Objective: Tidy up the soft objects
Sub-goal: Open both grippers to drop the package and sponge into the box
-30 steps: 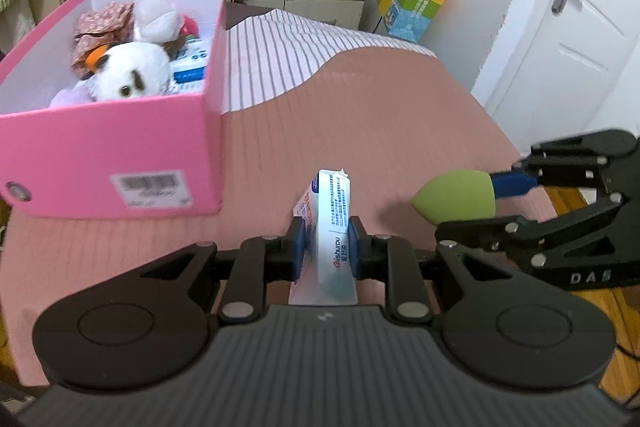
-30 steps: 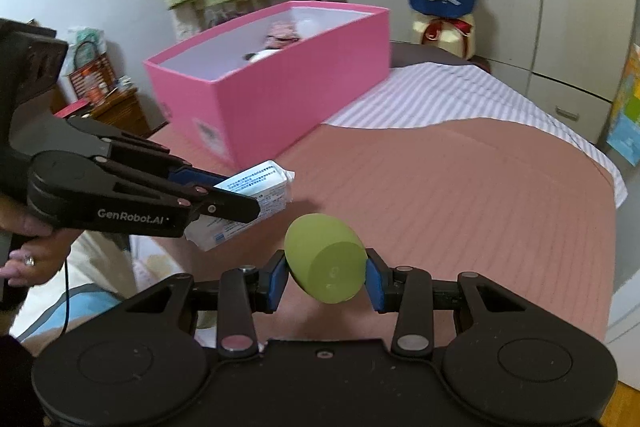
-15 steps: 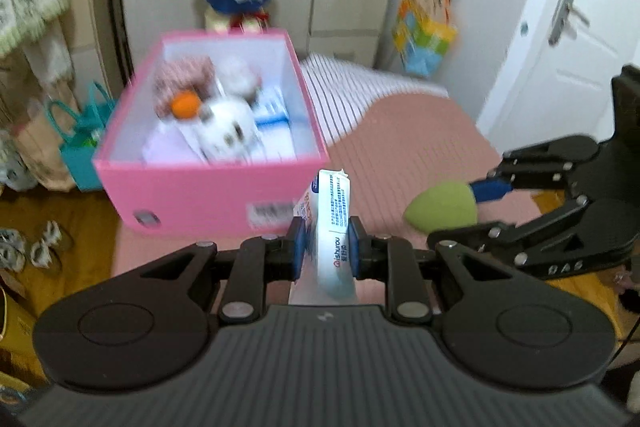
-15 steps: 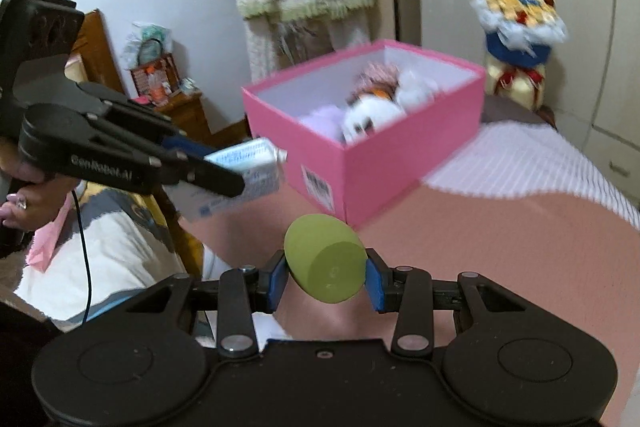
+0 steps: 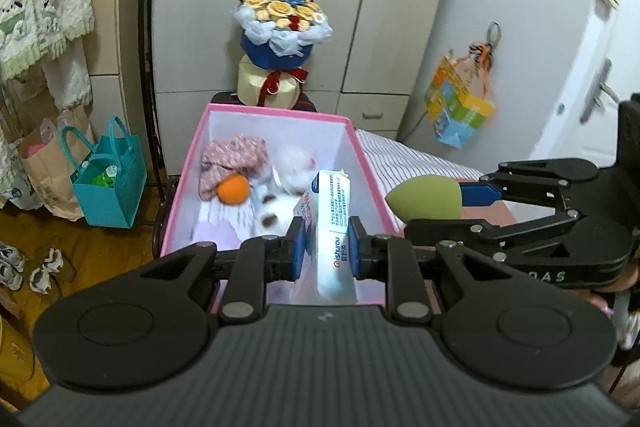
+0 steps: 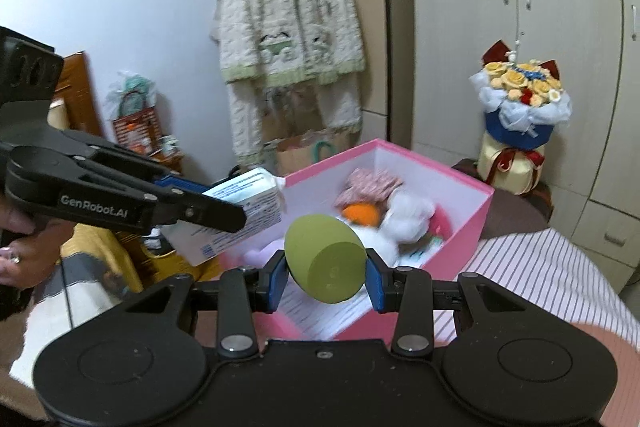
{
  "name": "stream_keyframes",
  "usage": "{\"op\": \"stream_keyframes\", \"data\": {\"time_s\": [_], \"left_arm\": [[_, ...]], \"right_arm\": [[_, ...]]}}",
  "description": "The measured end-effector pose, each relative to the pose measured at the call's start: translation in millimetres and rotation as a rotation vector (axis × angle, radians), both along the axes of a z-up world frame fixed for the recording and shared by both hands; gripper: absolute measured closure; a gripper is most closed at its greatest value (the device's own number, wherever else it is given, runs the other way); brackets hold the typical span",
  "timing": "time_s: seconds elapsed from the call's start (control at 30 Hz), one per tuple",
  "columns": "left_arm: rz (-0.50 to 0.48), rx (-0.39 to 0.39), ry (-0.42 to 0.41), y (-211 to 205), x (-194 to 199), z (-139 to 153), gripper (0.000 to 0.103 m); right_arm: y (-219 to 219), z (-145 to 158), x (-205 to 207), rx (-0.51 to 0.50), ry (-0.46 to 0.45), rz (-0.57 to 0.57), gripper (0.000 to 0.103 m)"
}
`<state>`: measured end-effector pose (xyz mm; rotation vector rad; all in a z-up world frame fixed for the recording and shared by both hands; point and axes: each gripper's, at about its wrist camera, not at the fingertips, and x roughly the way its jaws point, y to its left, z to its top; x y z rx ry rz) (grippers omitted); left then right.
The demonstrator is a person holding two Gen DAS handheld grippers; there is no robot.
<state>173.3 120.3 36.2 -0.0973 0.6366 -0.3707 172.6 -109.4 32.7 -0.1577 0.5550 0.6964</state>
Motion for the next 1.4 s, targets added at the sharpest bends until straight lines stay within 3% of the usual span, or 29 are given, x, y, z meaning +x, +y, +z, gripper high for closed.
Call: {"op": "stream_keyframes", "data": {"time_s": [0.23, 0.6, 0.97, 1.07, 1.13, 1.17, 1.33, 1.4], "left_arm": [[0.104, 0.039, -0.008, 5, 62, -15, 0.082], [0.121, 0.039, 0.06, -5, 126, -45, 0.082], [0.124, 0.103, 0.111, -28, 170, -69, 0.082], [0.135, 0.109, 0.121, -31, 175, -73, 0.081], [0.149, 0.104, 0.111, -31, 176, -74, 0.081], [0.155, 0.107, 0.099, -31, 175, -72, 0.08], [0.131, 0.128, 0.045, -30, 159, -61, 0.061], [0.125, 0.117, 0.039, -25, 147, -57, 0.06]], "right_arm": [[19, -9, 66, -0.08, -0.022, -0.101, 0.058], [40, -42, 154, -0.22, 0.014, -0.151, 0.058], [57, -55, 179, -0.324, -0.037, -0.15, 0.056], [54, -57, 184, -0.302, -0.022, -0.155, 0.052], [50, -58, 188, -0.284, -0.015, -0.174, 0.039], [46, -58, 189, -0.275, -0.019, -0.188, 0.037], [26, -47, 178, -0.131, 0.02, -0.171, 0.035], [17, -40, 168, -0.079, 0.032, -0.164, 0.035]]}}
